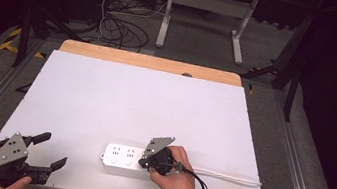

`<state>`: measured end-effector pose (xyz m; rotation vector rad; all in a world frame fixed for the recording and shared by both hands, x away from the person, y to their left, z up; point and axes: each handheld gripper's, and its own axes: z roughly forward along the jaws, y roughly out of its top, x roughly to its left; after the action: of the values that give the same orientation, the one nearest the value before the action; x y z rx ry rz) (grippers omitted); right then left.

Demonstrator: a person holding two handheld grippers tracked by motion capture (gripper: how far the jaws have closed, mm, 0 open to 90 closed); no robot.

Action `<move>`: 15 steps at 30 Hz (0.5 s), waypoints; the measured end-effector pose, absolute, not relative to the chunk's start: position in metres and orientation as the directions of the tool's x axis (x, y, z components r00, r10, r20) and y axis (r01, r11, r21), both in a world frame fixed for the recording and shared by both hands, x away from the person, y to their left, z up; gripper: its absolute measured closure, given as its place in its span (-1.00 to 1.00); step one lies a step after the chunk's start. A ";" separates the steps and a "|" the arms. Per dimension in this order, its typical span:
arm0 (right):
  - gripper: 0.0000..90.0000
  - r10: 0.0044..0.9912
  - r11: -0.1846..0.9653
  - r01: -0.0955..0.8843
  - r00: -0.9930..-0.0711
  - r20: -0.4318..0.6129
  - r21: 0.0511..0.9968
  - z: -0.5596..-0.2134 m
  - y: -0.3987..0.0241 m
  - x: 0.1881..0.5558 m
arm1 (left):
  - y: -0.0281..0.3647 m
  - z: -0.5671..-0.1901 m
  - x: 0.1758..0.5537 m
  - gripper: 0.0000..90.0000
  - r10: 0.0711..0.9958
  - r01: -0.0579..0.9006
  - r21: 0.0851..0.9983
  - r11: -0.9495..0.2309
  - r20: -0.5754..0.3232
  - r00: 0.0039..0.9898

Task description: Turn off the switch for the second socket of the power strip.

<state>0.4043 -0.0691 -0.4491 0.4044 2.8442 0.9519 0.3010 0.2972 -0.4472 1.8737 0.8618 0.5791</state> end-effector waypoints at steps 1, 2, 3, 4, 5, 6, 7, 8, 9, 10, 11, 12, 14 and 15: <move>1.00 0.283 0.769 0.209 -0.959 -0.028 0.604 -0.449 -0.069 0.404 | 0.297 -0.447 0.301 -0.71 0.769 0.315 0.903 -0.292 0.026 0.638; 1.00 0.281 0.770 0.206 -0.959 -0.030 0.604 -0.449 -0.069 0.404 | 0.297 -0.447 0.301 -0.71 0.770 0.314 0.903 -0.293 0.028 0.637; 1.00 0.279 0.771 0.204 -0.960 -0.032 0.603 -0.449 -0.069 0.404 | 0.297 -0.447 0.301 -0.71 0.770 0.314 0.903 -0.293 0.028 0.637; 1.00 0.279 0.771 0.204 -0.960 -0.032 0.603 -0.449 -0.069 0.404 | 0.297 -0.447 0.301 -0.71 0.769 0.313 0.903 -0.293 0.028 0.638; 1.00 0.277 0.773 0.202 -0.960 -0.033 0.602 -0.449 -0.068 0.404 | 0.297 -0.447 0.301 -0.71 0.769 0.313 0.903 -0.294 0.028 0.639; 1.00 0.275 0.776 0.199 -0.961 -0.037 0.598 -0.449 -0.068 0.405 | 0.297 -0.447 0.301 -0.71 0.769 0.313 0.903 -0.294 0.029 0.639; 1.00 0.276 0.778 0.200 -0.960 -0.038 0.595 -0.449 -0.067 0.404 | 0.297 -0.447 0.301 -0.71 0.770 0.314 0.903 -0.294 0.028 0.638; 1.00 0.277 0.779 0.199 -0.960 -0.041 0.594 -0.449 -0.067 0.404 | 0.297 -0.447 0.301 -0.71 0.770 0.314 0.903 -0.294 0.028 0.638; 1.00 0.275 0.782 0.200 -0.961 -0.039 0.591 -0.449 -0.067 0.404 | 0.297 -0.447 0.301 -0.71 0.770 0.315 0.903 -0.292 0.027 0.637; 1.00 0.275 0.782 0.200 -0.961 -0.039 0.591 -0.449 -0.067 0.404 | 0.297 -0.447 0.301 -0.71 0.770 0.315 0.903 -0.292 0.027 0.637; 1.00 0.272 0.778 0.198 -0.961 -0.037 0.596 -0.450 -0.067 0.404 | 0.297 -0.447 0.301 -0.71 0.770 0.315 0.903 -0.292 0.026 0.638; 1.00 0.271 0.779 0.196 -0.962 -0.038 0.596 -0.450 -0.067 0.404 | 0.296 -0.447 0.301 -0.71 0.770 0.315 0.903 -0.292 0.026 0.638; 1.00 0.275 0.778 0.192 -0.960 -0.048 0.598 -0.450 -0.067 0.404 | 0.297 -0.447 0.301 -0.71 0.771 0.315 0.903 -0.292 0.027 0.637; 1.00 0.277 0.777 0.190 -0.959 -0.055 0.600 -0.450 -0.067 0.404 | 0.297 -0.447 0.301 -0.71 0.771 0.315 0.903 -0.292 0.027 0.637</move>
<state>0.4042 -0.0675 -0.4500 0.3743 2.8282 0.9318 0.3011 0.2968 -0.4474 1.8736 0.8629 0.5810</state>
